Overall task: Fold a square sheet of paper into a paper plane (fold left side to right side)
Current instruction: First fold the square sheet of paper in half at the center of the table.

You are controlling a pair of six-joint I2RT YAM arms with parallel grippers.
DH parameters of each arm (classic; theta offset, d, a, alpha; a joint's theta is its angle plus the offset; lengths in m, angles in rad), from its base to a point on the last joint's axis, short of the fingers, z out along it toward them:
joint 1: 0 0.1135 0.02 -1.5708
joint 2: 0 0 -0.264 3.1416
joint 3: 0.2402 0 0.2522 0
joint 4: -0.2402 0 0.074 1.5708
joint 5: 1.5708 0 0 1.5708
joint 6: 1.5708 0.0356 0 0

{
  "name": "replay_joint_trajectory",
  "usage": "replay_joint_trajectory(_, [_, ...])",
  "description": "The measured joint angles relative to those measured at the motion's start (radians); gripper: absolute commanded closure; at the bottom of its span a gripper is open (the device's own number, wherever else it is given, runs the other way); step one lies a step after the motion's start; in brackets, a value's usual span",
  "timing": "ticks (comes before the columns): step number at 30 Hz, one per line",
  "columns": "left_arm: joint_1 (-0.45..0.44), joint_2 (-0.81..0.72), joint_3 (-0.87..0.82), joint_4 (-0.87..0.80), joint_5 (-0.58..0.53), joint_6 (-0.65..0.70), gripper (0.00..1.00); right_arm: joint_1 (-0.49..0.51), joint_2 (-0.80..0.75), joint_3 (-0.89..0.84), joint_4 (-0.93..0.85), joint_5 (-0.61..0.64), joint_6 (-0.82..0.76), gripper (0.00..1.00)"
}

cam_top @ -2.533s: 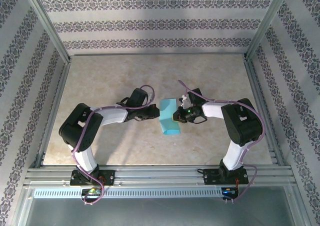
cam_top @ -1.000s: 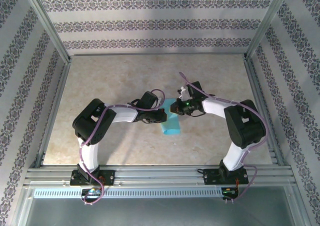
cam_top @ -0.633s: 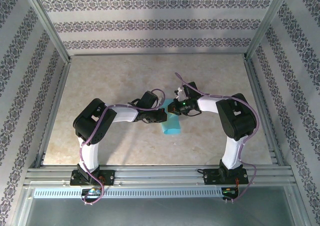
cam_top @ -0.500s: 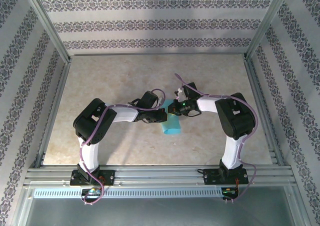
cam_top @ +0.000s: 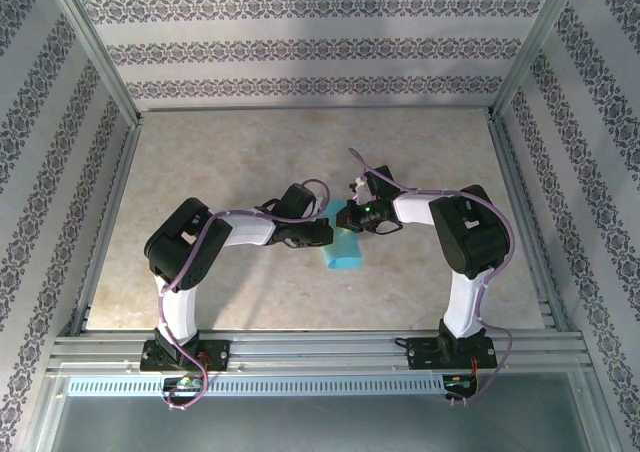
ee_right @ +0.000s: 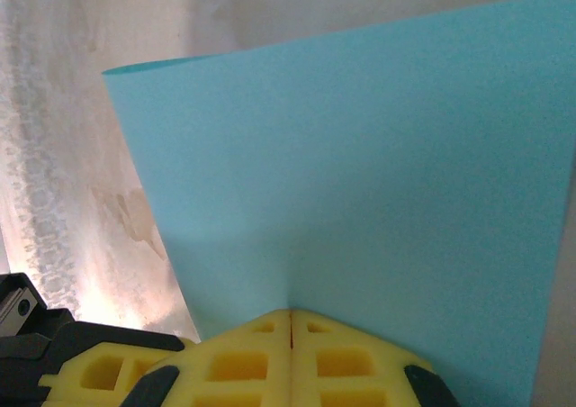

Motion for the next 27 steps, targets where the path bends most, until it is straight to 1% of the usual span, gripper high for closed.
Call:
replay_joint_trajectory(14, [-0.018, -0.101, -0.128, -0.002, -0.001, -0.033, 1.00, -0.004, 0.000, -0.003, 0.000, -0.008, 0.000, 1.00])
replay_joint_trajectory(23, [-0.017, -0.146, -0.122, -0.087, -0.009, -0.049, 1.00, -0.004, -0.001, -0.007, 0.008, -0.009, 0.000, 1.00])
replay_joint_trajectory(27, [-0.017, -0.162, -0.079, -0.114, -0.008, -0.049, 1.00, -0.004, -0.001, -0.007, 0.008, -0.009, 0.000, 1.00])
